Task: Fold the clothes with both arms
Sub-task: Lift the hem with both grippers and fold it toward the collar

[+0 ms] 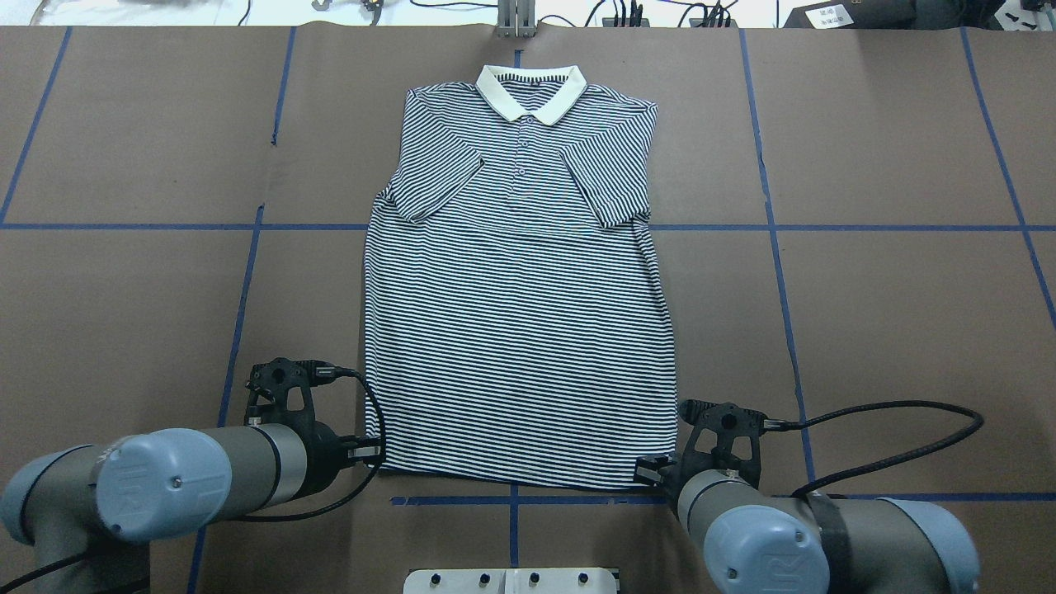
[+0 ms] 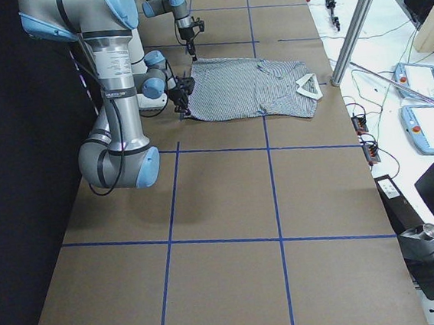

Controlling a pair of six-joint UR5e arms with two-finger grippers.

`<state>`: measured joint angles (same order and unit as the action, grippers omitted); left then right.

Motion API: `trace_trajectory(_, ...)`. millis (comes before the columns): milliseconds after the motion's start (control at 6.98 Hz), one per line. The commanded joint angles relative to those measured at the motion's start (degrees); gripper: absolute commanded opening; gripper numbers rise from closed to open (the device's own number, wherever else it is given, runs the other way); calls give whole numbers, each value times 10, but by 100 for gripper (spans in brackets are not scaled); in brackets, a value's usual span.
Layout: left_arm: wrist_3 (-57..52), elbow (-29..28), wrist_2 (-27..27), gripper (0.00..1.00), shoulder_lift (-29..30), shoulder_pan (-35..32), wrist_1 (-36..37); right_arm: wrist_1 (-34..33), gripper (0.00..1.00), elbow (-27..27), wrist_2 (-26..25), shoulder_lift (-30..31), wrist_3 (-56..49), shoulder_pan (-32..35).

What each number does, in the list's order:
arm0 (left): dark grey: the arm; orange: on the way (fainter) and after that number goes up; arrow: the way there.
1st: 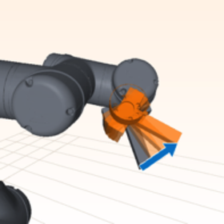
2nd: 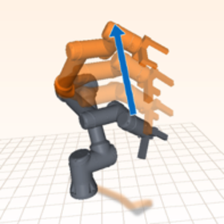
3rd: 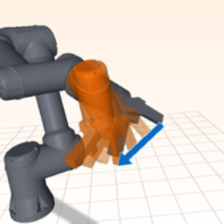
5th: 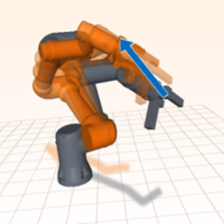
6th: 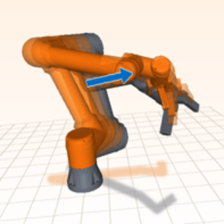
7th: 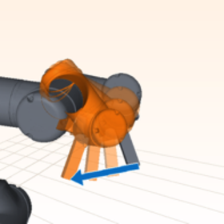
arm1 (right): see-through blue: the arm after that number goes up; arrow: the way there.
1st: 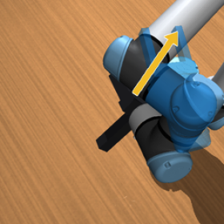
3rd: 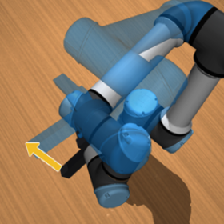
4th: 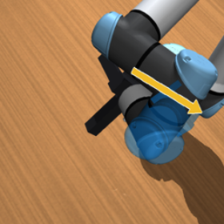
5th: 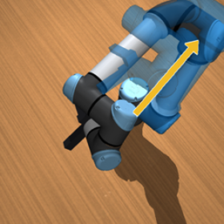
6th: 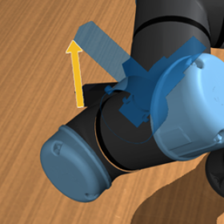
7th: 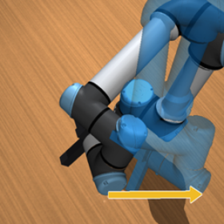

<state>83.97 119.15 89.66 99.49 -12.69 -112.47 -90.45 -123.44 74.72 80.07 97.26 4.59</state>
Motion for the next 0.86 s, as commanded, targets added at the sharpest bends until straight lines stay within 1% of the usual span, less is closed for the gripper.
trace_trajectory(0, -2, 144, 48, 0, 6, 0, 154, -115, 0, -151, 36, 20, -22, 8)
trace_trajectory(143, -1, 237, 72, 0, 32, -7, 263, -206, 0, -245, 65, 16, -22, 9)
trace_trajectory(286, -1, 311, 102, 0, 82, -21, 385, -273, 0, -323, 98, 12, -22, 21)
trace_trajectory(430, -2, 317, 123, 0, 123, -56, 433, -291, 0, -320, 130, -9, -23, 35)
trace_trajectory(573, -12, 284, 122, 0, 133, -56, 432, -302, 0, -298, 130, -38, -57, 44)
trace_trajectory(716, -67, 242, 118, 0, 150, -85, 432, -304, 0, -252, 133, -93, -102, 91)
